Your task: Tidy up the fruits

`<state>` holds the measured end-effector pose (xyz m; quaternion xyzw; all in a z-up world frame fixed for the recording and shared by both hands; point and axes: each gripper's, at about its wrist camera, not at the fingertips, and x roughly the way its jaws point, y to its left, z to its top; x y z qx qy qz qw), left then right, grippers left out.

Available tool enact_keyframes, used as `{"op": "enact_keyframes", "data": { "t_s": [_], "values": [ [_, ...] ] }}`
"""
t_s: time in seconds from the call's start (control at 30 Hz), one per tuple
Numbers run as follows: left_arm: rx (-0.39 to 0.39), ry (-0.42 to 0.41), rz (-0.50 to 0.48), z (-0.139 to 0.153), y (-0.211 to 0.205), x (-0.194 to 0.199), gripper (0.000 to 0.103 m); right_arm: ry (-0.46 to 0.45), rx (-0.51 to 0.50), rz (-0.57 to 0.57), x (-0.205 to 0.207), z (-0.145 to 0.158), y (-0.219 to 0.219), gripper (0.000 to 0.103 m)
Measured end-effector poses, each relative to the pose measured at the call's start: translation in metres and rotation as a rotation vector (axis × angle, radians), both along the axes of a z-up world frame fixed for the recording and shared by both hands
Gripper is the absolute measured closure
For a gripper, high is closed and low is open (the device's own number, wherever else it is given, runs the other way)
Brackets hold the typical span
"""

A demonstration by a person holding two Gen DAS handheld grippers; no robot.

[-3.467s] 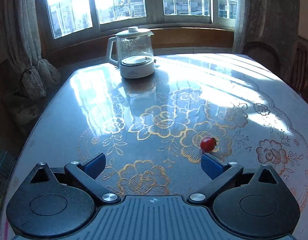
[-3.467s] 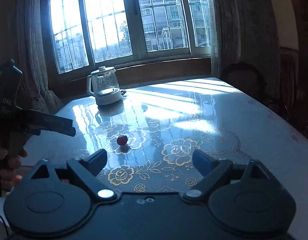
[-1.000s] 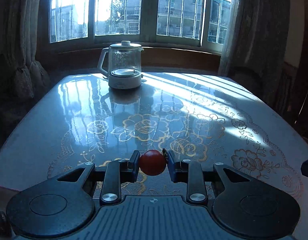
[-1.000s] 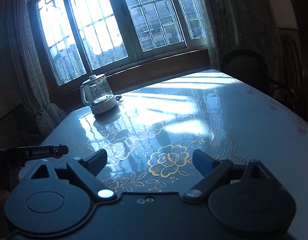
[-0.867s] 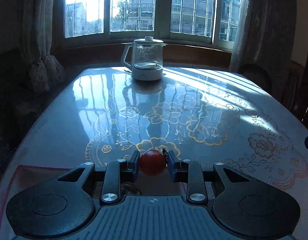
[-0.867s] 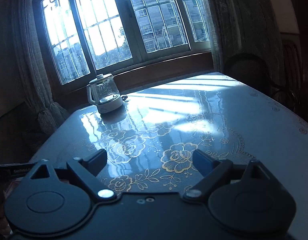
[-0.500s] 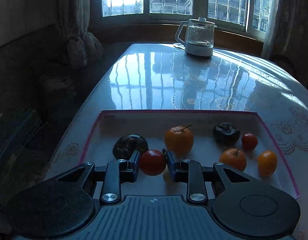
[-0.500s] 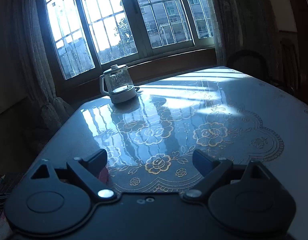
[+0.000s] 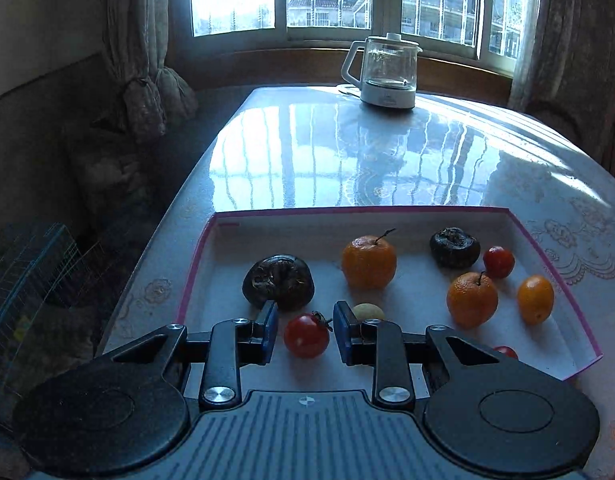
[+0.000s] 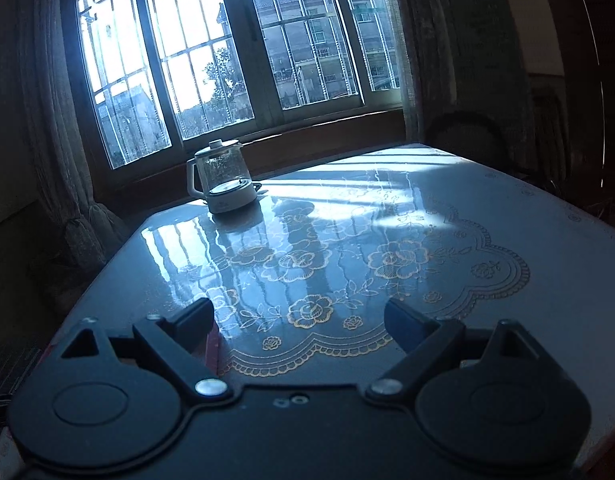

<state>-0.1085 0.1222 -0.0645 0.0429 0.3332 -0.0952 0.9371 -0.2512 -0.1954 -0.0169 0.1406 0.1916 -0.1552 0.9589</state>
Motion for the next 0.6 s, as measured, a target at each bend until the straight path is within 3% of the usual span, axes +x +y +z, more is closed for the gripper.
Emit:
{"op": "enact_keyframes", "data": {
  "t_s": [0.23, 0.37, 0.53, 0.6],
  "values": [
    [-0.035, -0.015, -0.022, 0.03, -0.01, 0.002, 0.071, -0.02, -0.002, -0.012, -0.008, 0.005, 0.004, 0.011],
    [-0.03, -0.015, -0.006, 0.043, -0.024, 0.007, 0.046, -0.032, -0.008, -0.006, -0.01, 0.01, 0.002, 0.01],
    [-0.039, 0.012, 0.022, 0.056, -0.039, 0.017, 0.043, -0.038, -0.013, 0.006, -0.009, 0.016, -0.002, 0.01],
    [-0.034, 0.027, 0.039, 0.058, -0.043, 0.02, 0.027, -0.044, -0.016, 0.012, -0.008, 0.018, -0.002, 0.01]
  ]
}}
